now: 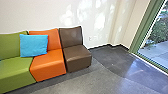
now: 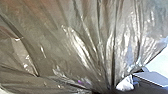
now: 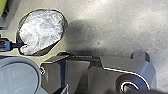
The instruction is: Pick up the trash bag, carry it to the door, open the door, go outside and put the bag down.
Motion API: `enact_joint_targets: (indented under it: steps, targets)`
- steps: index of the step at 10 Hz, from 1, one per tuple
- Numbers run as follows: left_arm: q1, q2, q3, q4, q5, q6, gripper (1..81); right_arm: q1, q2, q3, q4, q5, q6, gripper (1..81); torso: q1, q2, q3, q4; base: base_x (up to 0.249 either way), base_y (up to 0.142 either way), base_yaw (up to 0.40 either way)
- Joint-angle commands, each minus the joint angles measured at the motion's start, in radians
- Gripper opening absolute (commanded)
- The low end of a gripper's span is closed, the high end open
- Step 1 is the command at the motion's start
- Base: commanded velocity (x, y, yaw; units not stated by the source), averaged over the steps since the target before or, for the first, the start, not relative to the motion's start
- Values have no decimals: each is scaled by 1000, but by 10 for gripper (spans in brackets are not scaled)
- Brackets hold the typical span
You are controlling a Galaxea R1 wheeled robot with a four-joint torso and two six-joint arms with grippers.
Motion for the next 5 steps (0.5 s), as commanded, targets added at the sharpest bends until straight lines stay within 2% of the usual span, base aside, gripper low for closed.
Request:
enact_joint_targets:
  steps: [1, 3, 5]
  targets:
    - [-65, -11, 4, -6, 66, 7, 10, 66, -35, 20, 18, -68, -6, 811, -64, 99, 97, 0, 0, 0, 0]
    - [-40, -11, 2, -6, 47, 19, 10, 52, -21, 5, 16, -65, -11, 811, -108, 167, 166, 0, 0, 0, 0]
    - [-4, -16, -5, -4, 9, 22, 10, 31, -3, -18, 18, -60, -41, 811, -154, 238, 236, 0, 0, 0, 0]
